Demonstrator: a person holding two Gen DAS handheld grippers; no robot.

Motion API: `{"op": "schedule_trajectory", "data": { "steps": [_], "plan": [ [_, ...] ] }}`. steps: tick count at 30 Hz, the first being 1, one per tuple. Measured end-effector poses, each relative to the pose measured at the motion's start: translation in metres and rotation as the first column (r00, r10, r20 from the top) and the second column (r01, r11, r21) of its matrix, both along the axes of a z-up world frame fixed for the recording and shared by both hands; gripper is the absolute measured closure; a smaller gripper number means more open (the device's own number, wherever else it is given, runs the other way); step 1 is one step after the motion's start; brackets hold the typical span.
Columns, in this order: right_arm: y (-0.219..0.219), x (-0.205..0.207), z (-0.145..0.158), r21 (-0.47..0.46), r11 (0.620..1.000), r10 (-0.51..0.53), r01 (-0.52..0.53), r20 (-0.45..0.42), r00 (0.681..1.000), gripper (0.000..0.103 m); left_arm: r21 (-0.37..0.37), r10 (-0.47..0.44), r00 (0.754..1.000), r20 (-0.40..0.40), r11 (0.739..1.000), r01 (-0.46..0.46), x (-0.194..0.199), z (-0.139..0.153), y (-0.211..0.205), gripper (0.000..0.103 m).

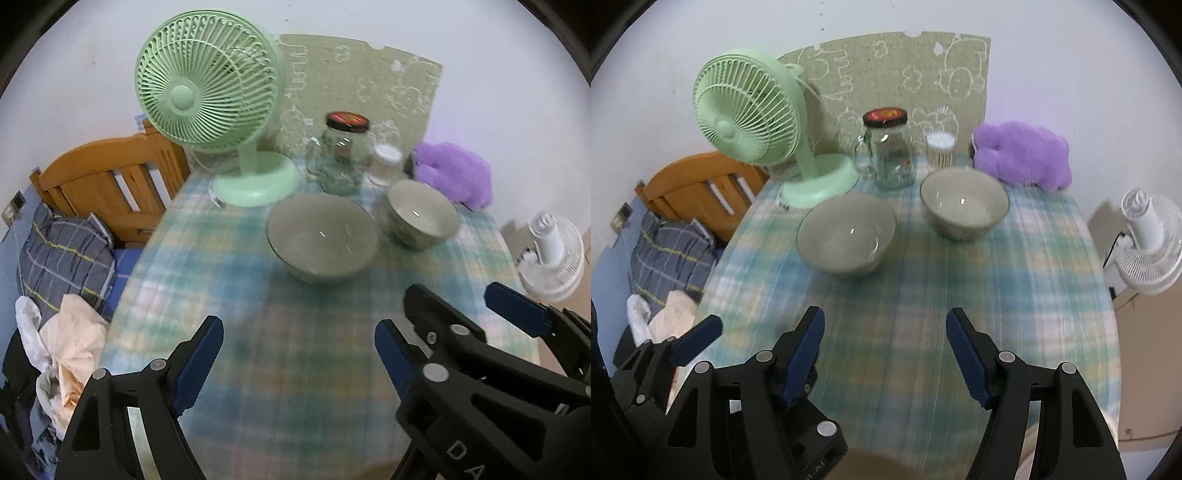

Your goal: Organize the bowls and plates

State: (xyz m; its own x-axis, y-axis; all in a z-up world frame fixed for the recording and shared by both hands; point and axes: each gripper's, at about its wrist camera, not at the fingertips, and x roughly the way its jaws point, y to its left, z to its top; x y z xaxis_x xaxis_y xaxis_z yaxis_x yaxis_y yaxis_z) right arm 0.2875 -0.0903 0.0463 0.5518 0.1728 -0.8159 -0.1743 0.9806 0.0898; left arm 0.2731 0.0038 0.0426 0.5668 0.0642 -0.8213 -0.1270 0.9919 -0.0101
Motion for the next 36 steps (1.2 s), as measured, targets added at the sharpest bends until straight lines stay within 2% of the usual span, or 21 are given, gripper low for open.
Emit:
{"op": "schedule_trajectory", "data": {
  "steps": [9, 18, 22, 25, 26, 28, 30, 32, 34, 36],
  "plan": [
    [0.023, 0.054, -0.015, -0.007, 1.000, 0.002, -0.002, 0.030, 1.000, 0.031, 0.031, -0.005, 1.000, 0.016, 1.000, 0.005, 0.053, -0.014, 0.023, 0.026],
    [0.031, 0.109, -0.035, -0.024, 0.999, -0.038, 0.039, 0.026, 0.999, 0.031, 0.030, -0.021, 1.000, 0.021, 0.999, 0.020, 0.109, -0.034, 0.030, 0.035],
    [0.030, 0.130, -0.050, -0.032, 0.998, -0.062, 0.062, 0.008, 0.998, 0.031, 0.028, -0.026, 1.000, -0.012, 0.999, 0.027, 0.130, -0.051, 0.032, 0.045],
    [0.029, 0.143, -0.065, -0.023, 0.998, -0.067, 0.066, -0.024, 0.997, 0.033, 0.015, -0.038, 0.998, -0.046, 0.999, 0.039, 0.139, -0.065, 0.034, 0.057],
    [0.030, 0.146, -0.069, -0.031, 0.997, -0.065, 0.064, -0.030, 0.997, 0.035, 0.017, -0.037, 0.998, -0.054, 0.999, 0.038, 0.141, -0.069, 0.034, 0.060],
    [0.032, 0.151, -0.077, -0.042, 0.997, -0.059, 0.057, -0.045, 0.997, 0.047, 0.009, -0.038, 0.996, -0.075, 0.999, 0.039, 0.146, -0.079, 0.035, 0.063],
    [0.031, 0.157, -0.086, -0.037, 0.997, -0.063, 0.060, -0.070, 0.996, 0.051, 0.007, -0.037, 0.995, -0.090, 0.999, 0.038, 0.150, -0.085, 0.035, 0.066],
    [0.030, 0.160, -0.093, -0.035, 0.997, -0.073, 0.071, -0.086, 0.994, 0.052, 0.019, -0.033, 0.995, -0.094, 0.999, 0.035, 0.151, -0.090, 0.035, 0.074],
    [0.031, 0.161, -0.098, -0.051, 0.996, -0.076, 0.072, -0.089, 0.993, 0.067, 0.032, -0.023, 0.995, -0.094, 0.999, 0.026, 0.151, -0.094, 0.035, 0.078],
    [0.034, 0.162, -0.101, -0.055, 0.997, -0.067, 0.063, -0.089, 0.994, 0.076, 0.027, -0.018, 0.995, -0.097, 0.999, 0.020, 0.153, -0.095, 0.036, 0.080]
  ]
}}
